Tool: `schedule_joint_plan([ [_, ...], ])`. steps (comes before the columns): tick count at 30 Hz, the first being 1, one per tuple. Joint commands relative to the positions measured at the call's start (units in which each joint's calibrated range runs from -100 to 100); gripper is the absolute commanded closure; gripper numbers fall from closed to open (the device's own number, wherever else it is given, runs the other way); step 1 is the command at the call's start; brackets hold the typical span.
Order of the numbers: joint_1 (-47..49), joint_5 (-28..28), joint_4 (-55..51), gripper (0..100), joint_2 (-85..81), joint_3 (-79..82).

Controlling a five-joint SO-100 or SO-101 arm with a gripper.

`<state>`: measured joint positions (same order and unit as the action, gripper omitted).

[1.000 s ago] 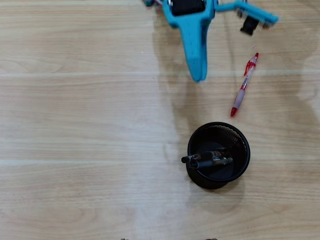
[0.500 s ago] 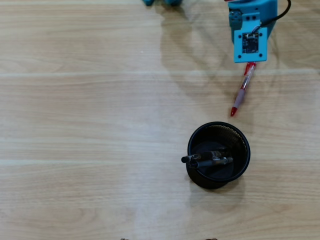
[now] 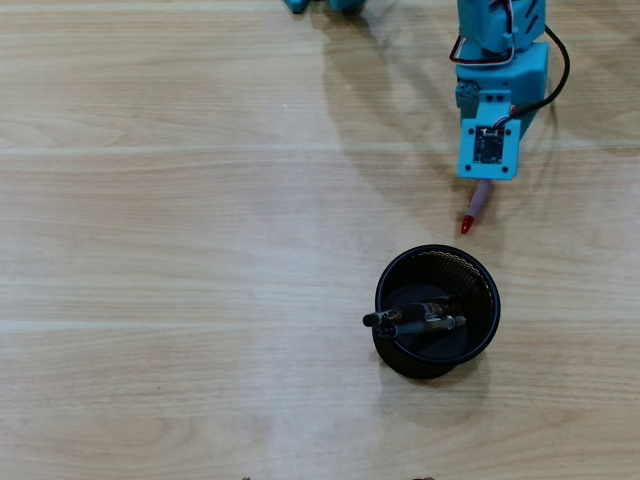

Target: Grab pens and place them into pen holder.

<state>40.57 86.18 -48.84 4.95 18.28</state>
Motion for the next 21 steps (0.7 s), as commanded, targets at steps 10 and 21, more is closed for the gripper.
schedule_joint_plan([
  [10,-1.94,0.02,1.01,84,8.74,-3.30],
  [21,-1.69,-0.08,0.92,85,9.33,-0.49],
])
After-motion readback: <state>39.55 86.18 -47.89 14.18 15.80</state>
